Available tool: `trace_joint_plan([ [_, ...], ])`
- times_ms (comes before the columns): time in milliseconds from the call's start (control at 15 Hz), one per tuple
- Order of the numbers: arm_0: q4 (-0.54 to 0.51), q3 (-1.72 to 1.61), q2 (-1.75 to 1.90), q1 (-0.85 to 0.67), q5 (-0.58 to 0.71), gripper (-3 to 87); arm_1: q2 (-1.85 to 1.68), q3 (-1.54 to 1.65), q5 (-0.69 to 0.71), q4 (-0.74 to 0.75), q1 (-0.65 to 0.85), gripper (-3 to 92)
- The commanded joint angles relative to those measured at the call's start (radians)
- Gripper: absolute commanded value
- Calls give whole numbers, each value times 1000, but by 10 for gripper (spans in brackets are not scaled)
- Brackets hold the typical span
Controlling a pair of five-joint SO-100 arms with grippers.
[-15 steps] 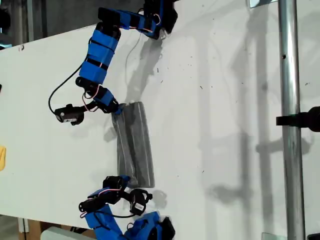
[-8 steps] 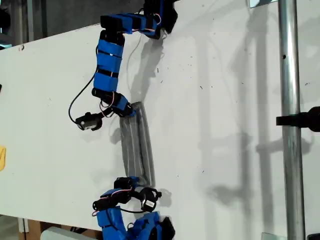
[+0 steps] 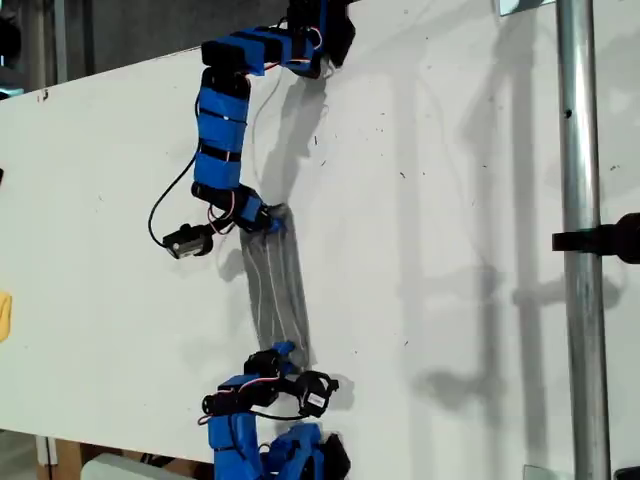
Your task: Grasp corners of a towel and fold twice.
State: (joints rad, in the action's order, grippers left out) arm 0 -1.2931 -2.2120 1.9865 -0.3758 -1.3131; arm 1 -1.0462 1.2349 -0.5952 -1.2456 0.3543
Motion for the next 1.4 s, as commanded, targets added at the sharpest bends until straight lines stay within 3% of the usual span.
trace_joint_plan([
  [0,-149,52,67,21,-66,274,-100,9,-40,-55,37,323],
  [133,-239,58,166,2,-103,271,-178,58,-54,-97,86,375],
  [333,-376,44,417,-8,-141,234,-388,256,-101,-120,147,377],
  [400,-377,0,546,5,-144,198,-479,333,-132,-140,153,383],
  [600,-216,-204,1025,210,-193,-7,-787,615,-325,-221,98,422],
  [800,-38,-558,1351,397,-328,-26,-1172,917,-620,-321,-67,444],
  [1000,52,-798,1485,486,-328,-26,-1448,1069,-848,-383,-225,438],
  [1133,71,-844,1485,505,-342,-26,-1483,1141,-810,-302,-156,438],
  [1333,101,-851,1485,508,-314,-26,-1160,1040,-644,-18,-6,442],
])
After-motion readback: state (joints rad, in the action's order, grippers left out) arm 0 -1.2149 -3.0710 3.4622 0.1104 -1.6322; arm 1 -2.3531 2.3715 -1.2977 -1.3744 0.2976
